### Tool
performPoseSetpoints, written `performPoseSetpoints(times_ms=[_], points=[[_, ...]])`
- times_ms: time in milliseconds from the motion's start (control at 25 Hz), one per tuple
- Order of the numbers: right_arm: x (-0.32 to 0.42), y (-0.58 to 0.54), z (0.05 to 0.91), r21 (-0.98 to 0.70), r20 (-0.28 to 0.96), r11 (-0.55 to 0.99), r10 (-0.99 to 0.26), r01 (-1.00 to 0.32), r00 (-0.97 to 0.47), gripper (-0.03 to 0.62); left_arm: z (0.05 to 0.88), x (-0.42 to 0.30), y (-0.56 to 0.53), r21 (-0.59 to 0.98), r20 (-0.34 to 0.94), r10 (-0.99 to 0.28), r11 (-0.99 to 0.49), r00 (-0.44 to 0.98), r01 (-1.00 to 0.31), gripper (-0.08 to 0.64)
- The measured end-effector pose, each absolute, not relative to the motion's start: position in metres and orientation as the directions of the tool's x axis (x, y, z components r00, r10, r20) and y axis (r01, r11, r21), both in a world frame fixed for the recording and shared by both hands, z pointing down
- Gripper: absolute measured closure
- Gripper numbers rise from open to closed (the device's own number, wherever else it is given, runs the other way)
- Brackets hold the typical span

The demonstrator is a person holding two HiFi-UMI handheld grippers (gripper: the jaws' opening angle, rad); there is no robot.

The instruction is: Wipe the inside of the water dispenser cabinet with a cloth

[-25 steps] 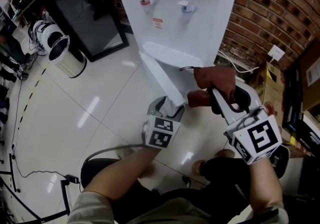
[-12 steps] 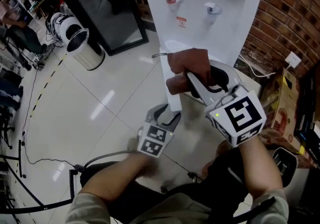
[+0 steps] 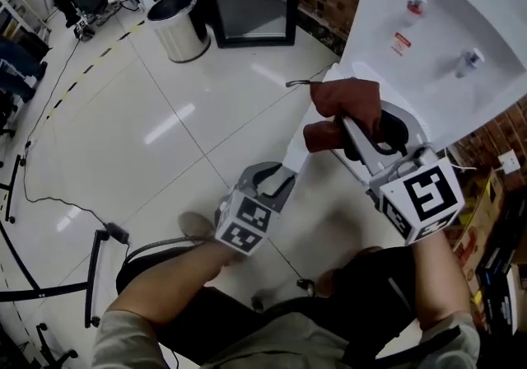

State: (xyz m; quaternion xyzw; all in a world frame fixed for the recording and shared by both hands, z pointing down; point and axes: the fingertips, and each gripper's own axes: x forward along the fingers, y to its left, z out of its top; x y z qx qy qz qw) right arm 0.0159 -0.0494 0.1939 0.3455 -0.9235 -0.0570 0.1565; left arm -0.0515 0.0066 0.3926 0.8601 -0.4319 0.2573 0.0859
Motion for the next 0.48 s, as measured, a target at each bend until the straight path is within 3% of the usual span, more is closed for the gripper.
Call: performPoseSetpoints(times_ms=[160, 360, 480], points=[[-0.001, -0.051, 0.201, 0.248, 0.314, 0.749, -0.662, -0.614, -0.680, 0.476, 0.399, -0.077, -0.008, -0.101, 0.532, -0.703, -0.607, 0.472, -0.789, 0.426], [-0.019, -0.041, 0.207, 0.244, 0.268, 0.712, -0.702, -0.658, -0.660, 0.474, 0.400, -0.097, -0.007, -0.095, 0.598, -0.658, -0.626, 0.458, -0.774, 0.426], [-0.034, -0.043, 0.233, 0.233, 0.333, 0.753, -0.656, -0.615, -0.677, 0.474, 0.397, -0.106, -0.012, -0.092, 0.589, -0.679, -0.595, 0.438, -0.799, 0.428]])
